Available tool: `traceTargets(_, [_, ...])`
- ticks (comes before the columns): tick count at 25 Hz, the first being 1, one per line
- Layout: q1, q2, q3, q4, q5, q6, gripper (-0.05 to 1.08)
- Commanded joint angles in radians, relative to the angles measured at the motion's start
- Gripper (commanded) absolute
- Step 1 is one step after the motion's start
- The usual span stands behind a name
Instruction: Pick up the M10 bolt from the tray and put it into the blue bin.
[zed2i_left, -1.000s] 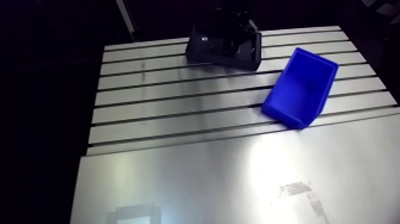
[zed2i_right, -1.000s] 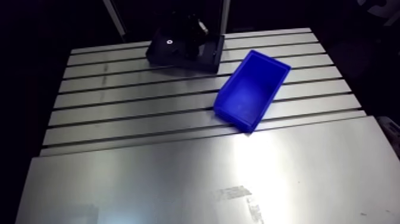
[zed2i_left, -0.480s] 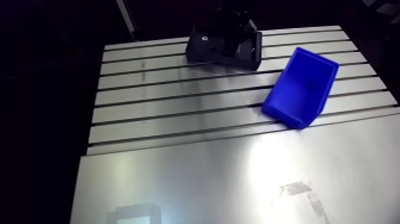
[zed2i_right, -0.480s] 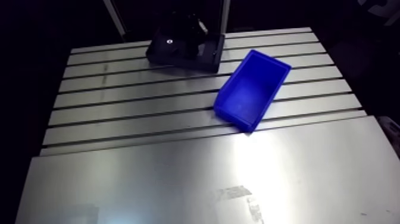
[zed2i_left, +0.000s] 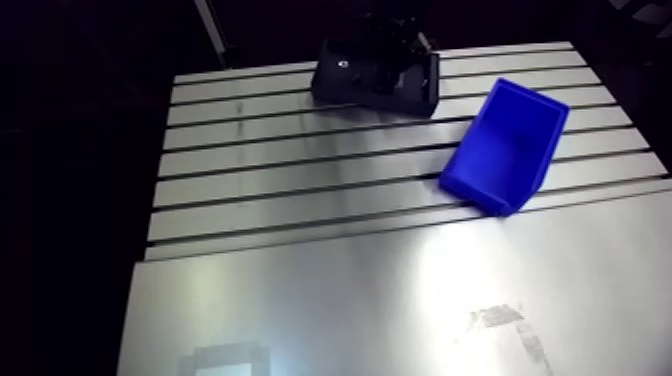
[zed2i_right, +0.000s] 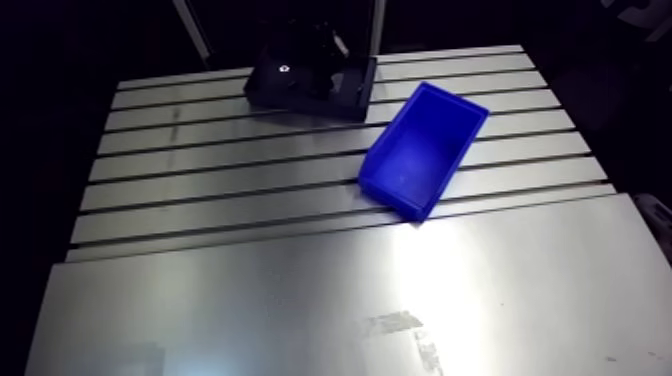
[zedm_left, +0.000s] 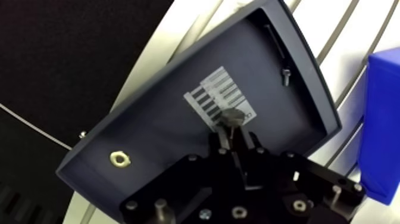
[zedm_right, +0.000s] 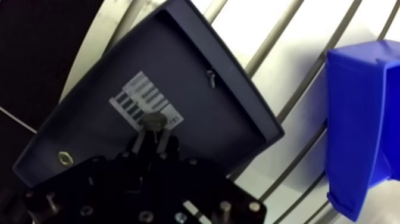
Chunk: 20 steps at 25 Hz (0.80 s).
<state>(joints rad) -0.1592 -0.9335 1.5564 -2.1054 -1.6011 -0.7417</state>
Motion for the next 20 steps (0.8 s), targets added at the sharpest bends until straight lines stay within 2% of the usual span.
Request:
traceTargets(1, [0.000,0.002,-0.002,0.001,0.000,0.002,0.81])
traceTargets(8, [0.000,0.002,-0.005,0.003,0.000,0.002,0.85])
traceTargets(20, [0.000,-0.015,-0.025,0.009,0.000,0.000,0.98])
